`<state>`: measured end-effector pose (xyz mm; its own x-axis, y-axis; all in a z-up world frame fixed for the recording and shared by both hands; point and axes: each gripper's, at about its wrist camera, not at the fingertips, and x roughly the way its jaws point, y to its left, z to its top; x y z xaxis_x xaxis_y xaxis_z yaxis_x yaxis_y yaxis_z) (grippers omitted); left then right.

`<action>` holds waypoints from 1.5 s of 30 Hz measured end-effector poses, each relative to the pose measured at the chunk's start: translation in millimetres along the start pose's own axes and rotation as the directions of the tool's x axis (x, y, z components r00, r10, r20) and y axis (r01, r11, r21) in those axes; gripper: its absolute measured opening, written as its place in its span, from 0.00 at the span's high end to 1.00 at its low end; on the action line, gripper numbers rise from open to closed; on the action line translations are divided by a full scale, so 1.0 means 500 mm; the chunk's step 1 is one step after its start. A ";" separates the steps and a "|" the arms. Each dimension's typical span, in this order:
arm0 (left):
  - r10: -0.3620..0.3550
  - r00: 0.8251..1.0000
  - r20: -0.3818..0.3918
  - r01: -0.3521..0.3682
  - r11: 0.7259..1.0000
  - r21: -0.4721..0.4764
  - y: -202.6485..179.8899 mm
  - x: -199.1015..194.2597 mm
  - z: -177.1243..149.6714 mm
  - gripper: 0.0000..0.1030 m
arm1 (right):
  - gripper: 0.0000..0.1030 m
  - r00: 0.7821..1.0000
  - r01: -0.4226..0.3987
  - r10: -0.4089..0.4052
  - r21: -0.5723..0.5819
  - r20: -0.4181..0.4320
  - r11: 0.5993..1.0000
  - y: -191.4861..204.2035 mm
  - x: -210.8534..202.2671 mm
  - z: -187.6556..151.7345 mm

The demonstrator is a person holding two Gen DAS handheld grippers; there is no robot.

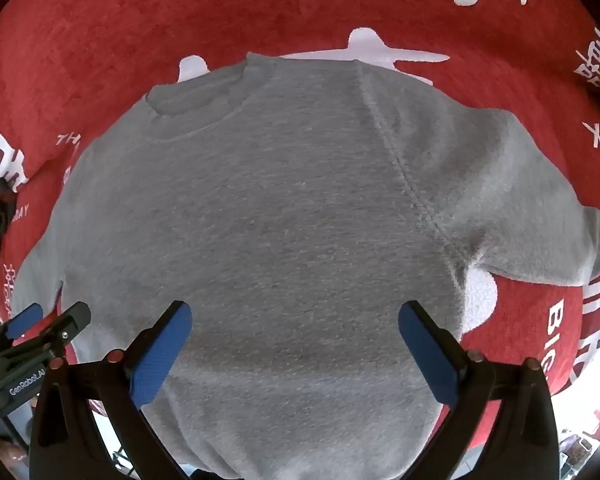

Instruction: Fold small clothes

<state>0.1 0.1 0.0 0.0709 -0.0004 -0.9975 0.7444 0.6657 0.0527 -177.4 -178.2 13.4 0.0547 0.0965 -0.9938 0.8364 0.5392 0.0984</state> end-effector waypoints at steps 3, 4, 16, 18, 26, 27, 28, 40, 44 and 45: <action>-0.001 1.000 0.003 0.001 1.000 -0.002 0.002 0.000 0.000 0.00 | 0.00 1.000 0.003 -0.003 -0.004 0.001 1.000 0.005 0.000 0.000; -0.001 1.000 0.003 0.001 1.000 -0.002 0.004 0.000 0.000 0.00 | 0.00 1.000 0.004 -0.004 -0.007 0.001 1.000 0.007 0.000 0.000; 0.008 1.000 0.008 -0.008 1.000 -0.010 0.009 -0.002 -0.011 0.00 | 0.00 1.000 0.009 -0.009 0.000 0.021 1.000 0.013 -0.005 -0.010; 0.012 1.000 0.008 -0.012 1.000 -0.010 0.017 -0.004 -0.009 0.00 | 0.00 1.000 0.014 -0.014 -0.001 0.028 1.000 0.015 -0.006 -0.010; 0.019 1.000 0.003 -0.019 1.000 -0.007 0.023 -0.005 -0.010 0.00 | 0.00 0.998 0.027 -0.027 -0.010 0.057 1.000 0.017 -0.012 -0.011; 0.015 1.000 0.000 -0.015 1.000 -0.009 0.024 -0.005 -0.011 0.00 | 0.00 0.998 0.025 -0.024 -0.010 0.055 1.000 0.017 -0.012 -0.012; 0.013 1.000 0.000 -0.013 1.000 -0.010 0.024 -0.004 -0.011 0.00 | 0.00 0.998 0.023 -0.022 -0.011 0.063 1.000 0.017 -0.012 -0.013; -0.011 1.000 0.005 0.011 1.000 -0.020 0.029 -0.006 -0.008 0.00 | 0.00 0.998 -0.003 0.004 -0.016 0.061 1.000 0.020 -0.013 -0.017; -0.019 1.000 0.008 0.019 1.000 -0.022 0.032 -0.006 -0.011 0.00 | 0.00 0.998 -0.003 0.004 -0.017 0.066 1.000 0.021 -0.014 -0.017; -0.020 1.000 0.013 0.020 1.000 -0.024 0.035 -0.007 -0.013 0.00 | 0.00 0.998 -0.008 0.009 -0.018 0.070 1.000 0.021 -0.014 -0.017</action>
<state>8.7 16.5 4.0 0.0647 -0.0233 -0.9976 0.7294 0.6833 0.0313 -173.5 -166.3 21.7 0.1005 0.0429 -0.9940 0.8262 0.5530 0.1074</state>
